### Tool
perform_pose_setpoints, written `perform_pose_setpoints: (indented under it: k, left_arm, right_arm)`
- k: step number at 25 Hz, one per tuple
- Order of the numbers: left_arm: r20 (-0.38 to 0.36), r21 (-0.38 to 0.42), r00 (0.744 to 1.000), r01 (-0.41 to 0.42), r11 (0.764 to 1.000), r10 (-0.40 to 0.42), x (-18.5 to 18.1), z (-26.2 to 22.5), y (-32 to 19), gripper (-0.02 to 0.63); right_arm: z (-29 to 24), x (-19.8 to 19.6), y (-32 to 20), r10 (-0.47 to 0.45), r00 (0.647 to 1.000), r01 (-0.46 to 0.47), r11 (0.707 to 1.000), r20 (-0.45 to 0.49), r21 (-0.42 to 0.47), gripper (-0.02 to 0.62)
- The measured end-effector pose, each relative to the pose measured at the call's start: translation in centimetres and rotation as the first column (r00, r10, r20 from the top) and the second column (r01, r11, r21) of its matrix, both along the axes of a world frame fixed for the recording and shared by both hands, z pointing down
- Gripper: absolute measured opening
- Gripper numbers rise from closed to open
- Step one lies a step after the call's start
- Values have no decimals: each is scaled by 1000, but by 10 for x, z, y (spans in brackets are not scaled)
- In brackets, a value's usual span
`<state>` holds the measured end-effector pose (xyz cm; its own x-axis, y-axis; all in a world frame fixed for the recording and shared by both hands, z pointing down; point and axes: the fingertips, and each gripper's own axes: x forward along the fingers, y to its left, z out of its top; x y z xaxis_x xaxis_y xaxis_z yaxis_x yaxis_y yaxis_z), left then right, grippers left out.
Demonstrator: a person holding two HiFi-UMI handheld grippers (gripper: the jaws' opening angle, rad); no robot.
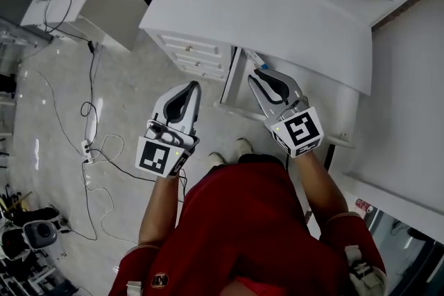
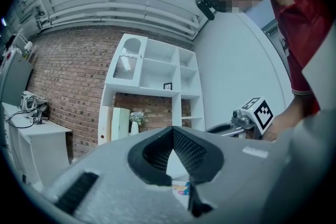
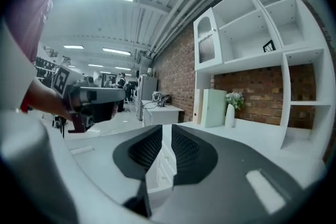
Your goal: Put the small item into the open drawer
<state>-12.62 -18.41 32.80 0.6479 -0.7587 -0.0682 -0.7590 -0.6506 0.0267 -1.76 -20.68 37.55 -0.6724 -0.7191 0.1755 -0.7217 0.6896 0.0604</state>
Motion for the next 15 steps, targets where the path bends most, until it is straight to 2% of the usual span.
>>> perform_pose_setpoints:
  k: [7,15]
  left_arm:
    - [-6,32,999,-53,998,53,9,-16,16,-2]
    - [-6,46,997,-72,996,72,9,-22,31,-2]
  right_arm:
    - [-43,-32,37,-70,994,64,995,87,79,16]
    - [-57,-45,58,-91,988,78,992,126,102,12]
